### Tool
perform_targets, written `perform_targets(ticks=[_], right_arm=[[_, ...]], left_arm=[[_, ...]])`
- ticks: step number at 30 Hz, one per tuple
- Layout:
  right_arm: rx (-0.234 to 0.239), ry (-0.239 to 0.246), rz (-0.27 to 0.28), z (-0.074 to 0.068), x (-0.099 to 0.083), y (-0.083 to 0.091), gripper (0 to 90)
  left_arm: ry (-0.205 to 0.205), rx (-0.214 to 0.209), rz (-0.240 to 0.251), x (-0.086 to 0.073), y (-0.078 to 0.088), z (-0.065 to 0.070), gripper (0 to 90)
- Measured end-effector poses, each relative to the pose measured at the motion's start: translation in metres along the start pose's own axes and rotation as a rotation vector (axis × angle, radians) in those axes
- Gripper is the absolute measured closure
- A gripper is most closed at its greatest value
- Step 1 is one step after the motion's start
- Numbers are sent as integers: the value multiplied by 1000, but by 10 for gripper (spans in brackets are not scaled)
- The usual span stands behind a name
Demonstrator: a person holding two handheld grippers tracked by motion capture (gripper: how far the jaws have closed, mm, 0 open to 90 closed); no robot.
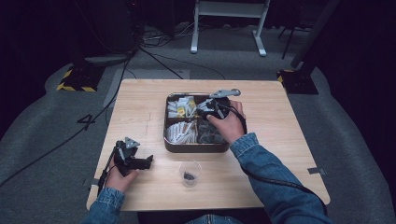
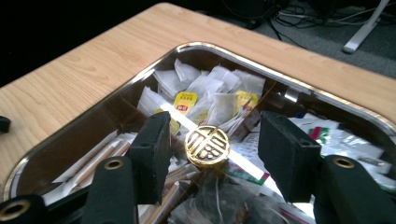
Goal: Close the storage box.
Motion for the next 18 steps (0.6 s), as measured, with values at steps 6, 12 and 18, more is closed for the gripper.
perform_targets(ticks=[6, 12, 18], right_arm=[[20, -19, 24, 7, 12, 27, 446], [14, -17, 44, 17, 15, 52, 436], [-6, -15, 53, 32, 10, 75, 418]], left_arm=[[-8, -3, 2, 0, 0, 0, 23], [-16, -15, -3, -2, 2, 2, 23], [-24, -25, -3, -3, 3, 2, 20]])
Point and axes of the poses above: each handheld gripper's, and its own axes: y roughly backward along the jaws, x roughly out of its top, z roughly to its right, the point moved 9 cm from there along -y, roughly forward along the jaws, and after that the axes turned 7 degrees about z, right-handed, at the moved point
